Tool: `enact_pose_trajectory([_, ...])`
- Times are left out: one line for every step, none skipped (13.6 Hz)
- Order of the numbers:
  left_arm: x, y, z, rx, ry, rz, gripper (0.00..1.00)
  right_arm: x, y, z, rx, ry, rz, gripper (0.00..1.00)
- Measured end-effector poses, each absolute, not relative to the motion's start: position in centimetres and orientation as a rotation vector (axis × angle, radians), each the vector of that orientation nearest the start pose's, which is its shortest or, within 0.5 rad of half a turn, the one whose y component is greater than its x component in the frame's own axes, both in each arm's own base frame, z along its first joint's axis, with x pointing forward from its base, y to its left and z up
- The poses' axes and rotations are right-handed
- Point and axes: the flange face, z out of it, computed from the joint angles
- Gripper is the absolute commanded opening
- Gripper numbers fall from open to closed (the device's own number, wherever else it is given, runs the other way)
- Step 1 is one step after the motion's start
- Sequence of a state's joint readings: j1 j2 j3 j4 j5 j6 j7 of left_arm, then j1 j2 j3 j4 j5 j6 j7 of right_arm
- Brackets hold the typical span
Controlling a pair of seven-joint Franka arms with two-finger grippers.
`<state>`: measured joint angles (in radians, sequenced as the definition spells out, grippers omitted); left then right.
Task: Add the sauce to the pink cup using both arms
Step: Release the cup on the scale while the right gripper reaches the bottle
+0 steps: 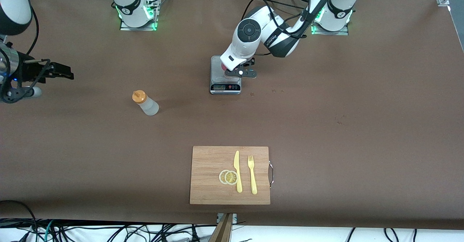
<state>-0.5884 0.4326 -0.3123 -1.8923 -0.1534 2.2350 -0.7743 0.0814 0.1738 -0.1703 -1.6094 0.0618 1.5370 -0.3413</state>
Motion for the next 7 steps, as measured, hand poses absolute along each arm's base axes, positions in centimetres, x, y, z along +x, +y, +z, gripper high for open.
enact_pose_trajectory([39.1, -48.6, 27.9, -3.23, 0.005, 0.38, 0.0, 59.1, -4.4, 49.3, -2.955, -0.473, 0.353, 1.0])
enact_pose_trajectory([39.0, -48.7, 27.9, -3.234, 0.003, 0.374, 0.16, 59.5, -4.9, 48.0, -2.897, -0.563, 0.342, 1.0])
enact_pose_trajectory([39.0, -48.8, 27.9, -3.237, -0.001, 0.37, 0.48, 59.9, -5.5, 46.8, -2.844, -0.646, 0.333, 1.0])
enact_pose_trajectory([39.0, -48.9, 27.9, -3.239, -0.004, 0.368, 0.8, 60.2, -6.0, 45.6, -2.782, -0.718, 0.32, 1.0])
enact_pose_trajectory([39.0, -48.9, 27.7, -3.24, -0.01, 0.368, 1.0, 60.5, -6.5, 44.2, -2.701, -0.774, 0.288, 1.0])
enact_pose_trajectory([39.1, -48.9, 27.7, -3.241, -0.017, 0.365, 1.0, 60.8, -7.1, 42.6, -2.604, -0.823, 0.238, 1.0])
enact_pose_trajectory([39.4, -48.8, 27.9, -3.246, -0.023, 0.356, 1.0, 61.1, -8.0, 40.6, -2.496, -0.873, 0.175, 1.0])
